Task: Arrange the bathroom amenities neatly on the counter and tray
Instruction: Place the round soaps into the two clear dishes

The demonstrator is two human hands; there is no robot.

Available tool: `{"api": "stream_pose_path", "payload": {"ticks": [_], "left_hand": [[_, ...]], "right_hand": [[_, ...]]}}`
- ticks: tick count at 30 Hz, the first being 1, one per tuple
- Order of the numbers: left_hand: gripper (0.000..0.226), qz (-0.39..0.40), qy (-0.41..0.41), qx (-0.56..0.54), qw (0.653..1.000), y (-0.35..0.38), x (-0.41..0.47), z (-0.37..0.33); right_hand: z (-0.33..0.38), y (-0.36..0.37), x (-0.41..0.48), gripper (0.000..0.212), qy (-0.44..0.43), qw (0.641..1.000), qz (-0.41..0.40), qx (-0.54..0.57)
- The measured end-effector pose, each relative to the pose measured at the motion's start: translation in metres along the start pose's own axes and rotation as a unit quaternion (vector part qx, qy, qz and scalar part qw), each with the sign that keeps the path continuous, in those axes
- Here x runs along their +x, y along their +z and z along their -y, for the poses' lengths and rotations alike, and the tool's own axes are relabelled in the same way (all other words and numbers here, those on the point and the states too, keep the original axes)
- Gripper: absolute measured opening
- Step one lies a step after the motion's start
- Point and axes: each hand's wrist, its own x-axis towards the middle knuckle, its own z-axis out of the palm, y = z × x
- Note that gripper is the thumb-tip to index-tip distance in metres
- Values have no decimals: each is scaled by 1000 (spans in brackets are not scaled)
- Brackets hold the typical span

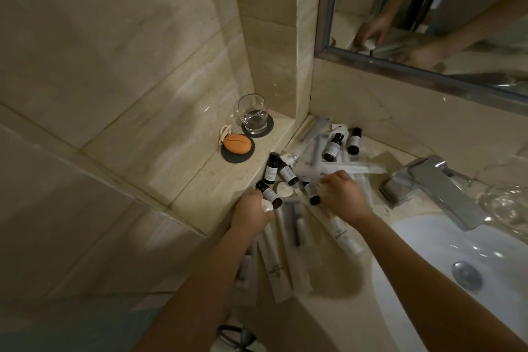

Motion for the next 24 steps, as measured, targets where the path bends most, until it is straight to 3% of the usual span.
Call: {"api": "stream_pose_path", "payload": {"ticks": [3,9,17,24], "left_hand": [[33,-18,10,-44,999,-8,-14,-6],[33,-55,81,-123,988,-24,-48,-30],[35,-65,167,-165,970,-32,-83,-49],[29,3,226,-204,953,1,-101,-107]], "right_hand": [[5,-7,-18,40,2,995,-45,90],[25,-23,-57,40,7,971,-118,206],[27,-51,-100,40,-30,971,-152,184],[-17,-85,-160,38,33,965,-189,177]]}}
